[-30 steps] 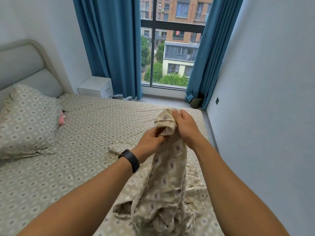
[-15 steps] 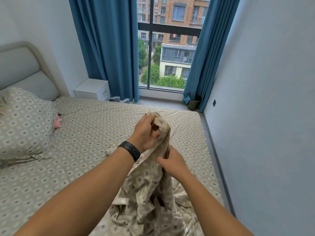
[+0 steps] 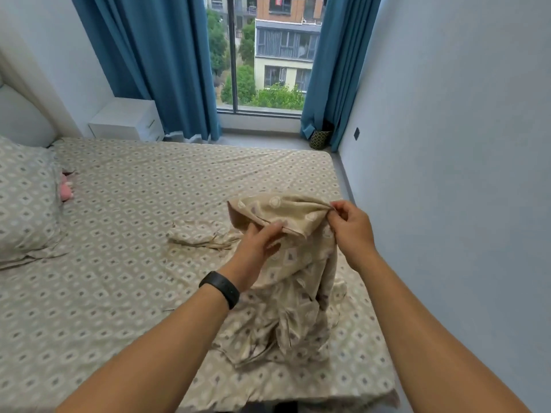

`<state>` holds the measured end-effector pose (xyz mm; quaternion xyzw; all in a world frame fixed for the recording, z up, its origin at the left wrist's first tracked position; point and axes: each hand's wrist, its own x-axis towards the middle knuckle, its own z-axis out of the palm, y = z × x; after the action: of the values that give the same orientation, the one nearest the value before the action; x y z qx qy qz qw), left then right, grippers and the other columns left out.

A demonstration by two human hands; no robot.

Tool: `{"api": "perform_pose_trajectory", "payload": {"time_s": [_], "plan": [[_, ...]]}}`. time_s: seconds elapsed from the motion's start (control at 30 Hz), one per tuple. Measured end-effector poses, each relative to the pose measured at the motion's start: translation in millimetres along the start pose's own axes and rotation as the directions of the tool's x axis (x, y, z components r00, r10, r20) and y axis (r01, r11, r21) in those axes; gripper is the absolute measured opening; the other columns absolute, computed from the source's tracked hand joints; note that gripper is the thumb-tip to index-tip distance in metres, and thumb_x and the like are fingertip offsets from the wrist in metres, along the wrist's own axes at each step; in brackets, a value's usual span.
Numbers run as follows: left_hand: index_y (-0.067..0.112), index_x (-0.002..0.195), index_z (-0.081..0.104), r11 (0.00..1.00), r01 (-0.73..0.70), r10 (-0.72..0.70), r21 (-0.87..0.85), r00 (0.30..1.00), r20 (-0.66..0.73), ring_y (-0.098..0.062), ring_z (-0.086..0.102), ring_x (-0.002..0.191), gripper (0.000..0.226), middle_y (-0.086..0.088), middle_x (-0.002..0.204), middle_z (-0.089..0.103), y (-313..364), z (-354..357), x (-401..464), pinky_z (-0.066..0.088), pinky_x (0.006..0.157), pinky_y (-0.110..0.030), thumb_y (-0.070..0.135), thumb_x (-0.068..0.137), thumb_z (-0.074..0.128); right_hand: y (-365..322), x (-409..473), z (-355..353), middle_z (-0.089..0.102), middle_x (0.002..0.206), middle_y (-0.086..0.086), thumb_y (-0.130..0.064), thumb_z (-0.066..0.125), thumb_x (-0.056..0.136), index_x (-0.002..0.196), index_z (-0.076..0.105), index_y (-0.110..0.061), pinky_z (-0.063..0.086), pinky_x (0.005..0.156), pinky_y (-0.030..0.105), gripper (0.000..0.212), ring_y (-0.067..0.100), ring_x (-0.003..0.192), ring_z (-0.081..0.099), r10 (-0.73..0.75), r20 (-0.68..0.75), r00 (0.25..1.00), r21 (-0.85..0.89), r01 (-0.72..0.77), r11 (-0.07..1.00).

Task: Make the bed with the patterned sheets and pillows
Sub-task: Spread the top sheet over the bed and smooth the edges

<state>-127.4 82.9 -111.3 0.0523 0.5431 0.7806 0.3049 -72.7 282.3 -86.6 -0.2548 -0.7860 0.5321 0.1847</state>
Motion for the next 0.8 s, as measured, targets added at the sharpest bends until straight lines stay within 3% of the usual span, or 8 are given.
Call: {"api": "perform_pose_trajectory", "payload": {"time_s": [0.1, 0.23, 0.33, 0.47, 0.5, 0.6, 0.7, 0.8], "plan": [[0.018, 0.103, 0.071, 0.992, 0.039, -0.055, 0.117, 0.990, 0.132, -0.009, 0.069, 0.100, 0.017, 0.005, 0.101, 0.074, -39, 41, -12, 0.049, 0.086, -0.023, 0.032, 0.097, 0.063, 11, -19, -24, 0.074, 0.096, -0.006, -0.019, 0.063, 0.098, 0.095, 0.069, -0.032, 0.055, 0.081, 0.026, 0.015, 0.011, 0.090, 0.068, 0.006, 0.040, 0.999, -0.027, -0.005, 1.000], [0.001, 0.113, 0.067, 0.999, 0.030, -0.032, -0.044, 0.999, -0.042, -0.029, 0.067, 0.102, 0.044, -0.015, 0.110, 0.070, -50, 68, -13, 0.053, 0.089, -0.039, 0.040, 0.092, 0.065, 50, -41, -69, 0.071, 0.084, -0.004, -0.022, 0.069, 0.093, 0.092, 0.072, -0.026, 0.053, 0.074, 0.033, 0.006, 0.013, 0.076, 0.064, 0.112, 0.163, 0.980, -0.137, -0.090, 0.986], [0.016, 0.121, 0.059, 0.991, 0.003, 0.005, 0.133, 0.998, -0.063, -0.029, 0.069, 0.106, 0.021, -0.007, 0.118, 0.071, -60, 77, -13, 0.057, 0.082, -0.041, 0.023, 0.101, 0.057, 88, -53, -88, 0.070, 0.081, 0.000, -0.028, 0.071, 0.092, 0.089, 0.071, -0.021, 0.048, 0.068, 0.028, 0.008, 0.012, 0.071, 0.061, 0.169, 0.299, 0.939, -0.246, -0.096, 0.965], [0.025, 0.125, 0.057, 0.867, 0.030, -0.069, 0.497, 0.996, 0.061, -0.018, 0.071, 0.099, 0.030, 0.002, 0.114, 0.071, -104, 107, -37, 0.057, 0.074, -0.035, 0.023, 0.097, 0.067, 131, -62, -103, 0.064, 0.076, -0.001, -0.028, 0.066, 0.095, 0.084, 0.065, -0.019, 0.044, 0.065, 0.027, 0.014, 0.008, 0.065, 0.053, 0.131, 0.417, 0.899, -0.242, -0.029, 0.970], [0.025, 0.122, 0.056, 0.839, 0.067, -0.090, 0.540, 0.996, 0.016, -0.018, 0.071, 0.095, 0.031, 0.003, 0.111, 0.071, -132, 144, -43, 0.057, 0.070, -0.033, 0.025, 0.094, 0.070, 151, -61, -138, 0.064, 0.075, -0.005, -0.027, 0.065, 0.096, 0.082, 0.064, -0.020, 0.044, 0.064, 0.025, 0.015, 0.004, 0.064, 0.053, 0.129, 0.449, 0.884, -0.240, -0.019, 0.970], [0.025, 0.120, 0.056, 0.876, 0.133, -0.079, 0.464, 0.988, -0.132, -0.016, 0.072, 0.093, 0.032, 0.003, 0.110, 0.071, -174, 199, -55, 0.057, 0.066, -0.032, 0.021, 0.092, 0.071, 174, -59, -188, 0.060, 0.065, -0.017, -0.020, 0.064, 0.097, 0.073, 0.060, -0.029, 0.041, 0.060, 0.016, 0.026, -0.003, 0.060, 0.052, 0.070, 0.455, 0.888, -0.195, 0.023, 0.980], [0.020, 0.113, 0.058, 0.862, 0.144, -0.019, 0.485, 0.967, -0.254, -0.026, 0.070, 0.100, 0.025, -0.006, 0.111, 0.071, -196, 236, -54, 0.059, 0.083, -0.046, 0.018, 0.090, 0.068, 185, -50, -221, 0.061, 0.065, -0.019, -0.020, 0.066, 0.097, 0.073, 0.061, -0.032, 0.043, 0.063, 0.022, 0.027, -0.001, 0.061, 0.053, 0.066, 0.458, 0.886, -0.142, 0.000, 0.990], [0.012, 0.117, 0.054, 0.963, 0.151, -0.075, 0.222, 0.945, -0.318, -0.032, 0.059, 0.092, 0.039, -0.022, 0.110, 0.063, -197, 256, -52, 0.049, 0.081, -0.052, 0.018, 0.081, 0.069, 180, -46, -235, 0.065, 0.085, -0.012, -0.023, 0.068, 0.095, 0.086, 0.066, -0.030, 0.045, 0.069, 0.018, 0.012, -0.002, 0.074, 0.058, 0.022, 0.451, 0.892, -0.110, 0.031, 0.993]]}}
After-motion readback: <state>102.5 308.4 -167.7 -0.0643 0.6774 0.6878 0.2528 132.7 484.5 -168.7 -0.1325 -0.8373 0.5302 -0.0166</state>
